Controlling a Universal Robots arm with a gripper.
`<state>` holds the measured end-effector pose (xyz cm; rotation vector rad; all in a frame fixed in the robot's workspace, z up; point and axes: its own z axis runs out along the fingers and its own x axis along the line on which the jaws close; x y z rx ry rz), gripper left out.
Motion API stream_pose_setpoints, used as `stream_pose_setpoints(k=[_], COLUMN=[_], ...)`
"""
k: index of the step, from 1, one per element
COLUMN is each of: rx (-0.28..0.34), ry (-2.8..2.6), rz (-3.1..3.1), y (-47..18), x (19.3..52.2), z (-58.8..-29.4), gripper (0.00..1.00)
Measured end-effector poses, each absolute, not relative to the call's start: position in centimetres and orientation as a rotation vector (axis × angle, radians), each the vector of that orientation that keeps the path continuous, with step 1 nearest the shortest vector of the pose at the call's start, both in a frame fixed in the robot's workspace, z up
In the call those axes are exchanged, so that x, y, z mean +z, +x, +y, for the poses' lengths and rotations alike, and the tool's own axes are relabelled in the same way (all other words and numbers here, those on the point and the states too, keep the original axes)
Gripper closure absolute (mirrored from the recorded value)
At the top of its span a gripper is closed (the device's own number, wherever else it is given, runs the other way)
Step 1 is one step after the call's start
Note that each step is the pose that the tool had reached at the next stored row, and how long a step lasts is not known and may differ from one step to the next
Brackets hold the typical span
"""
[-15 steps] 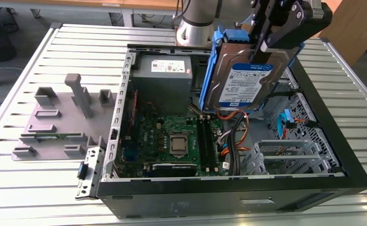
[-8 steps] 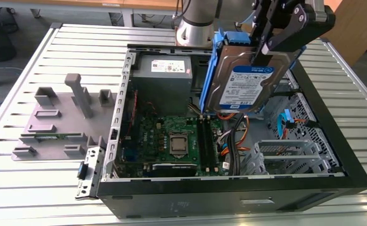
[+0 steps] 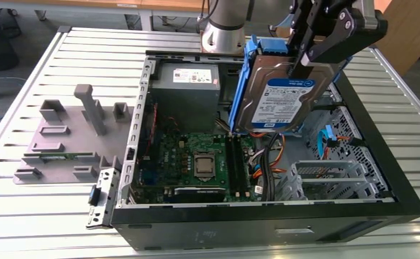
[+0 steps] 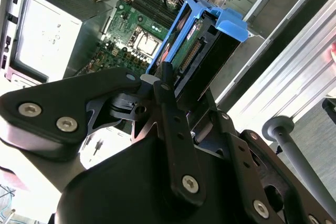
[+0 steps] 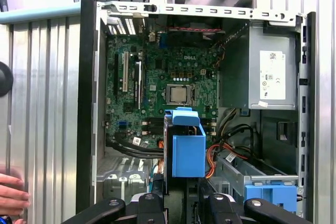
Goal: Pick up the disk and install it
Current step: 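Pick up the disk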
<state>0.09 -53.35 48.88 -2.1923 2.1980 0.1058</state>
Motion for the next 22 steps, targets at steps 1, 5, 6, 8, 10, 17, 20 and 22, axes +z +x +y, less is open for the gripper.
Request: stream_pose_setpoints(k=[1, 5, 6, 8, 10, 17, 20, 22], rx=[0.106, 0.106, 0.106, 0.106, 0.106, 0.106, 0.105, 0.104], ry=[-2.192, -2.192, -2.192, -2.192, -2.192, -2.193, -2.193, -2.193], rz=[2.198, 2.198, 2.198, 2.198, 2.198, 2.198, 2.198, 2.199], y=[0.1, 0.1, 0.1, 0.1, 0.1, 0.1, 0.1, 0.1], x=[48.9, 48.9, 48.9, 48.9, 48.9, 48.9, 48.8, 48.8], z=[-53.4, -53.4, -53.4, -53.4, -53.4, -54.1, -54.5, -54.6], gripper=[0.65, 0.65, 0.65, 0.65, 0.65, 0.65, 0.65, 0.65])
